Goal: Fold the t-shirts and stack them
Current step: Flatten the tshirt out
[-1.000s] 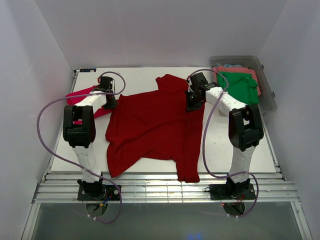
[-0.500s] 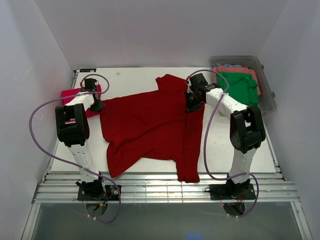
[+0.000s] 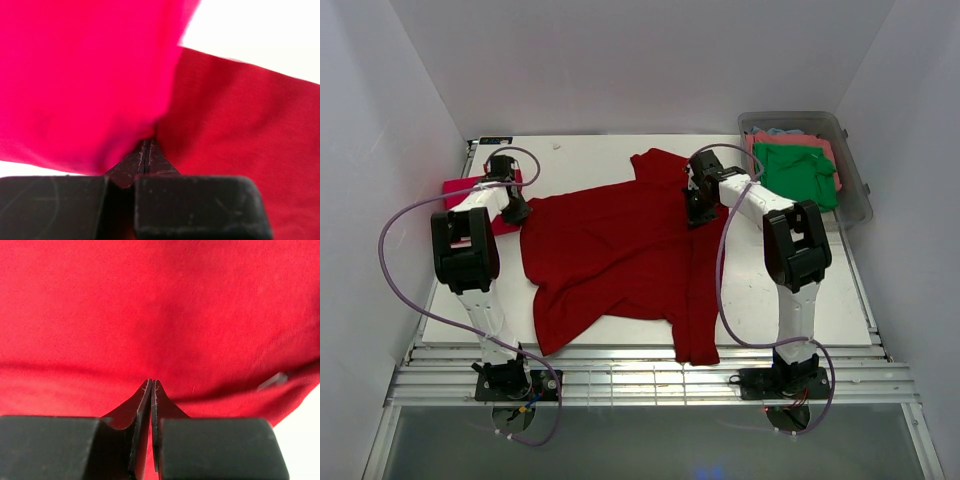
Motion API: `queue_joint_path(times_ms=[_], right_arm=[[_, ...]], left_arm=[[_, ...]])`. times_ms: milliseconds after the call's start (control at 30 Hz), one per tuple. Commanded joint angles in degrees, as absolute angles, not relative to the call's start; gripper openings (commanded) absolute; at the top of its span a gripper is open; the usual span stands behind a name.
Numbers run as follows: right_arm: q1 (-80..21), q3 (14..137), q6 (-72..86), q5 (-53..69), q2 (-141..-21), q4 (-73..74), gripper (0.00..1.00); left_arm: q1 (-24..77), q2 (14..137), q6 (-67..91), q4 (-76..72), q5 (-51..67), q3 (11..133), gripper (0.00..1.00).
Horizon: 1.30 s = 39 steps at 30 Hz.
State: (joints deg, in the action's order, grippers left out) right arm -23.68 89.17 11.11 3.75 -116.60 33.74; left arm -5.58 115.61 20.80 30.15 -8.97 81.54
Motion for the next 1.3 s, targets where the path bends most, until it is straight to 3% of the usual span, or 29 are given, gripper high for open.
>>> queue_joint_path(times_ms=[0, 267, 733, 967, 1267], right_arm=[[-23.12, 95.0, 9.93, 1.5, -118.82, 34.19, 0.08], [-21.1, 102.83, 10.02, 0.26, -119.8, 35.24, 0.08], [-16.7, 109.86, 10.2, -4.75, -130.25, 38.5, 0.08], [-16.08, 106.8, 10.11, -6.15, -131.75, 39.02, 0.08], [-16.08, 91.77, 12.3, -5.45, -124.2, 40.34, 0.08]], left_arm=[[-3.43, 112.24, 20.39, 30.41, -6.77, 84.99, 0.0], [-1.5, 110.65, 21.44, 30.59, -7.03, 87.27, 0.0], [0.97, 120.76, 24.7, 35.51, -2.99, 89.3, 0.0], [1.05, 125.14, 24.79, 36.03, -2.46, 90.7, 0.0], [0.88, 132.27, 24.26, 38.93, -3.78, 96.41, 0.0]])
